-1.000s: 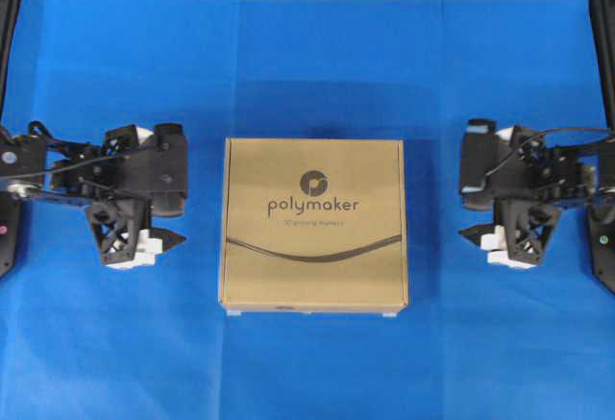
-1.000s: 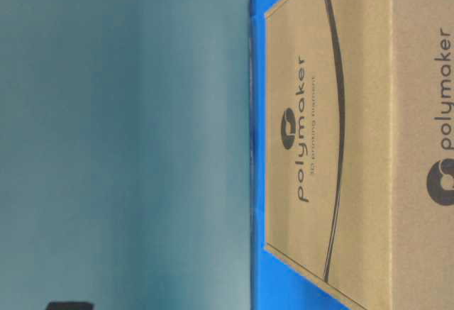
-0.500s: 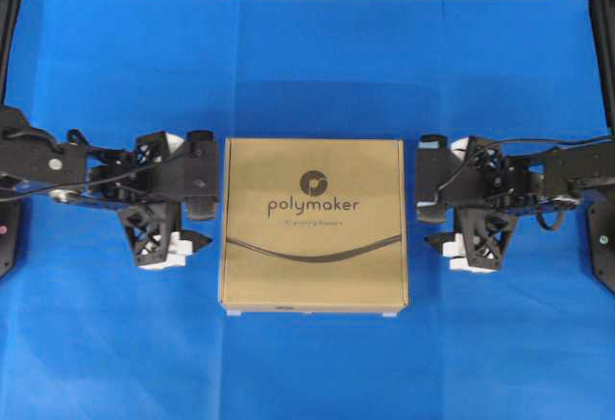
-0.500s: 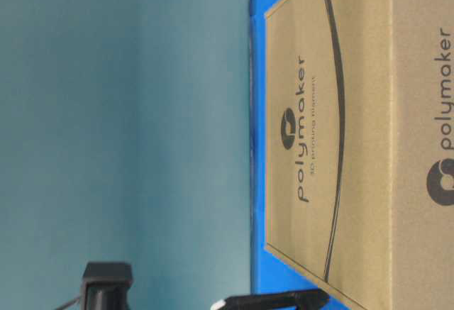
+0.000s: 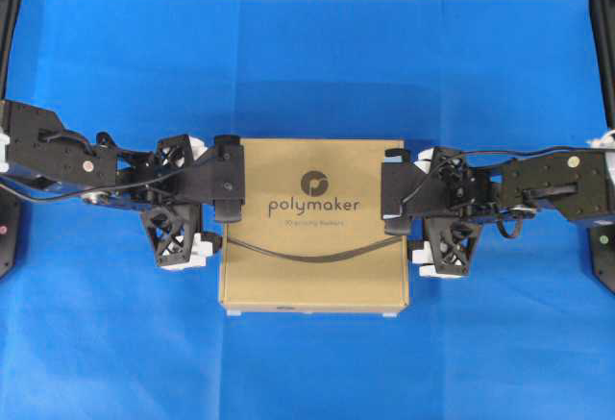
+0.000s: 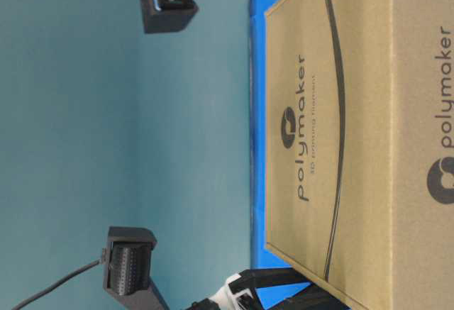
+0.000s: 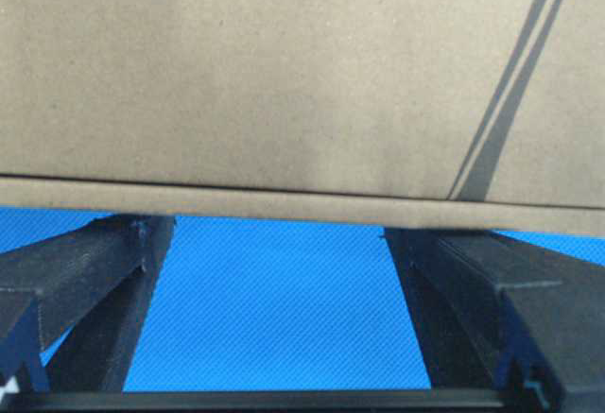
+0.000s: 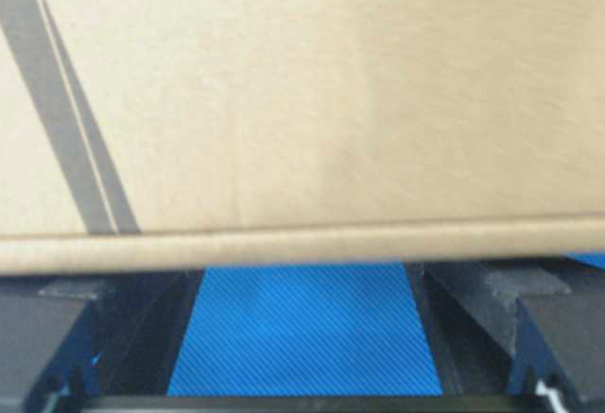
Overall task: Lift up the cardboard box by clamping it between your arms.
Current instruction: 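Lift the clamped box upward with both grippers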
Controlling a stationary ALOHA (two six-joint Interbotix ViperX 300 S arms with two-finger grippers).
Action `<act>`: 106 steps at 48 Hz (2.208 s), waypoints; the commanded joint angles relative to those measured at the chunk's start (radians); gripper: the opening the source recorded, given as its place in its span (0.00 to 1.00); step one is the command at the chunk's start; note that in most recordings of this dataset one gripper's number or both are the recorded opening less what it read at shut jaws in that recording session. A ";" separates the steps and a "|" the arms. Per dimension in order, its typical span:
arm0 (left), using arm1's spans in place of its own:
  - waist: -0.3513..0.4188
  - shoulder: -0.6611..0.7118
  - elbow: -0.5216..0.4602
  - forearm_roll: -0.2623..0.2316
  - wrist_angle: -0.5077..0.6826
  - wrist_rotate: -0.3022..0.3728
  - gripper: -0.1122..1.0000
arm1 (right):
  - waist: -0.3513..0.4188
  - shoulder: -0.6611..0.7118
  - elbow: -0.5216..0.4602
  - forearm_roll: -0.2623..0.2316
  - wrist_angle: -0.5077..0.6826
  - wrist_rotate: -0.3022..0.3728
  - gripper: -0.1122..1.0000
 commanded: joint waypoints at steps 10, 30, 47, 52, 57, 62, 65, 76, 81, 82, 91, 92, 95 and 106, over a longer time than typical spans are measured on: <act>0.003 0.000 -0.028 0.002 -0.005 -0.005 0.88 | 0.006 -0.002 -0.035 0.003 -0.018 0.003 0.99; 0.000 -0.034 -0.089 0.002 0.063 -0.005 0.88 | 0.006 -0.048 -0.091 0.009 0.069 0.011 0.99; -0.006 -0.172 -0.215 0.002 0.353 -0.006 0.88 | 0.008 -0.189 -0.201 0.009 0.350 0.011 0.99; -0.008 -0.207 -0.259 0.002 0.419 -0.012 0.88 | 0.006 -0.225 -0.245 0.011 0.426 0.014 0.99; -0.015 -0.229 -0.316 0.002 0.483 -0.012 0.88 | 0.006 -0.252 -0.310 0.012 0.515 0.012 0.99; -0.023 -0.235 -0.374 0.002 0.543 -0.015 0.88 | 0.008 -0.258 -0.376 0.014 0.604 0.012 0.99; -0.031 -0.235 -0.420 0.002 0.592 -0.018 0.88 | 0.012 -0.258 -0.422 0.018 0.672 0.012 0.99; -0.046 -0.230 -0.555 0.002 0.775 -0.015 0.88 | 0.035 -0.249 -0.583 0.020 0.848 0.015 0.99; -0.046 -0.236 -0.591 0.002 0.816 -0.011 0.88 | 0.037 -0.250 -0.624 0.020 0.882 0.017 0.99; -0.046 -0.235 -0.597 0.002 0.821 -0.009 0.88 | 0.035 -0.250 -0.630 0.020 0.887 0.017 0.99; -0.046 -0.250 -0.653 0.003 0.834 -0.008 0.88 | 0.035 -0.255 -0.678 0.017 0.960 0.037 0.99; -0.044 -0.250 -0.664 0.003 0.834 -0.008 0.88 | 0.037 -0.256 -0.681 0.017 0.968 0.038 0.99; -0.044 -0.250 -0.680 0.003 0.834 -0.008 0.88 | 0.037 -0.258 -0.681 0.017 0.988 0.038 0.99; -0.043 -0.242 -0.699 0.006 0.836 -0.005 0.88 | 0.037 -0.270 -0.686 0.015 0.996 0.038 0.99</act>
